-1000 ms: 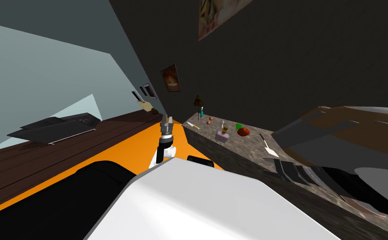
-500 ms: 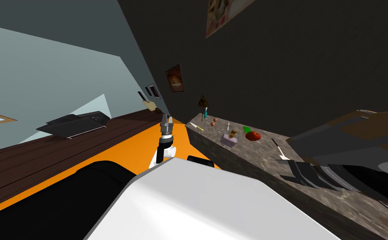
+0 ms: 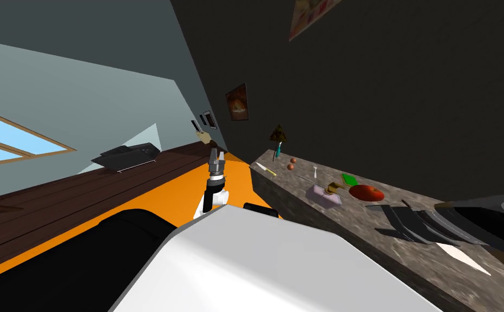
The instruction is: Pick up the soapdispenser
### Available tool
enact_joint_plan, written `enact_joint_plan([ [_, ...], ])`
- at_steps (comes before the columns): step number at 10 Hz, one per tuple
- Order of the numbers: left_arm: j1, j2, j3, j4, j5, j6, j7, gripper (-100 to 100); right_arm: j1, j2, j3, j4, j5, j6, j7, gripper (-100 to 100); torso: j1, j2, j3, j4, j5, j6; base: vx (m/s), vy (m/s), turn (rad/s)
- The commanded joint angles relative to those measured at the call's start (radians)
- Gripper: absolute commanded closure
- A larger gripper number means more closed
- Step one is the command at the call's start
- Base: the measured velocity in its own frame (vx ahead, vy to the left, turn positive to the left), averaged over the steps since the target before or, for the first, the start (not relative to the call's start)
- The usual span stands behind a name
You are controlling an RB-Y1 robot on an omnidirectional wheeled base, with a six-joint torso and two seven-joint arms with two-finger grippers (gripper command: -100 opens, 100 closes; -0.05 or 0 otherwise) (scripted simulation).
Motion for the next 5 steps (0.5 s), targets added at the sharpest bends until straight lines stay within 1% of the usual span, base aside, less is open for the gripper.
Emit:
enact_joint_plan([
  [1,0.0,0.0,0.0,0.0,0.0,0.0,0.0,0,-0.01,-0.011,-0.002,-0.018,-0.004,-0.012,-0.002,-100,0.0,0.0,0.0,0.0,0.0,0.0,0.132,0.252,0.164],
  [2,0.0,0.0,0.0,0.0,0.0,0.0,0.0,0,-0.016,-0.01,-0.006,-0.031,-0.008,-0.017,-0.001,-100,0.0,0.002,0.001,0.0,0.0,0.0,0.099,0.242,0.136],
  [3,0.0,0.0,0.0,0.0,0.0,0.0,0.0,0,-0.016,-0.01,-0.006,-0.031,-0.008,-0.017,-0.001,-100,0.0,0.005,0.003,0.001,0.0,0.0,0.097,0.204,0.04],
  [4,0.0,0.0,0.0,0.0,0.0,0.0,0.0,0,-0.014,-0.012,-0.005,-0.03,-0.01,-0.016,-0.002,-100,-0.002,0.006,0.004,0.001,0.0,0.001,0.042,0.084,-0.007],
  [5,0.0,0.0,0.0,0.0,0.0,0.0,0.0,0,-0.014,-0.012,-0.005,-0.031,-0.01,-0.016,-0.001,0,-0.01,0.01,0.006,0.002,-0.002,0.002,0.009,0.017,-0.004],
])
